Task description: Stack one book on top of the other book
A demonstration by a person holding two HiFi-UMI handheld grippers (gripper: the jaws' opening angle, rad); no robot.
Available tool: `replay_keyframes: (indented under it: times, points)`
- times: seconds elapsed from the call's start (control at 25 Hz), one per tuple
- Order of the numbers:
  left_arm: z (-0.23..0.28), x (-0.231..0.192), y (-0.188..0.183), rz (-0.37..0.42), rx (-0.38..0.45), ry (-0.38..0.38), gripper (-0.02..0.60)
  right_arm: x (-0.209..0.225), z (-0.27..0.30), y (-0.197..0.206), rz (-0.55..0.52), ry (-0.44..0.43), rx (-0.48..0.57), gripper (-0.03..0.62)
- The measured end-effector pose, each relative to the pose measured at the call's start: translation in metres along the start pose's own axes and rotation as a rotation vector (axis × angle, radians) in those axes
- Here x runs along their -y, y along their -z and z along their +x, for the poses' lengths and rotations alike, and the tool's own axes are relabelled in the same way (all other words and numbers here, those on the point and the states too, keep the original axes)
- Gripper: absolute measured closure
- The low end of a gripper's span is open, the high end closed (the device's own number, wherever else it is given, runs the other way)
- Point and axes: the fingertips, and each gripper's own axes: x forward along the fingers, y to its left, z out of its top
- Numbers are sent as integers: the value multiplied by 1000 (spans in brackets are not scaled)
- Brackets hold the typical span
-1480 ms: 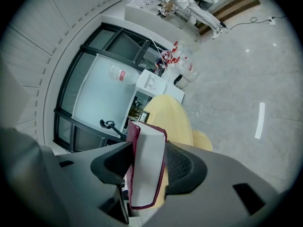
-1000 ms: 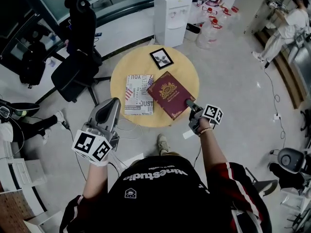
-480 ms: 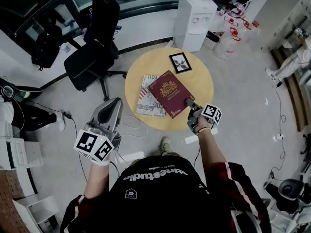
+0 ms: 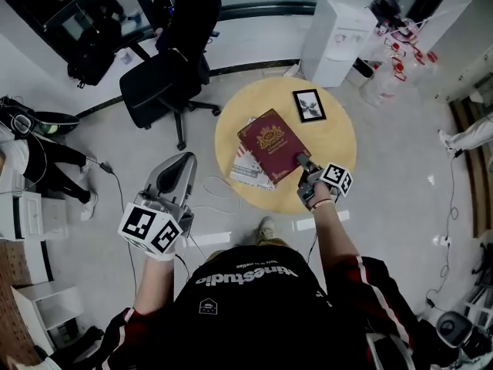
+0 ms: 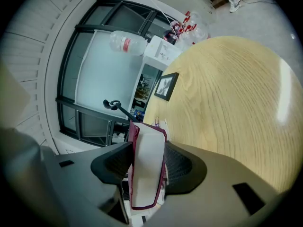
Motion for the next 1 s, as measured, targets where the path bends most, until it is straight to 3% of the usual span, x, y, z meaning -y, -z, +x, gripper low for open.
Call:
replay_keyframes:
  times: [0.76, 1.0]
  points:
    - [11, -11, 5, -48, -12, -48, 565, 30, 22, 12, 78, -8, -68, 352]
    - [12, -14, 6, -44, -12, -42, 565, 30, 24, 11, -25, 17, -72, 337]
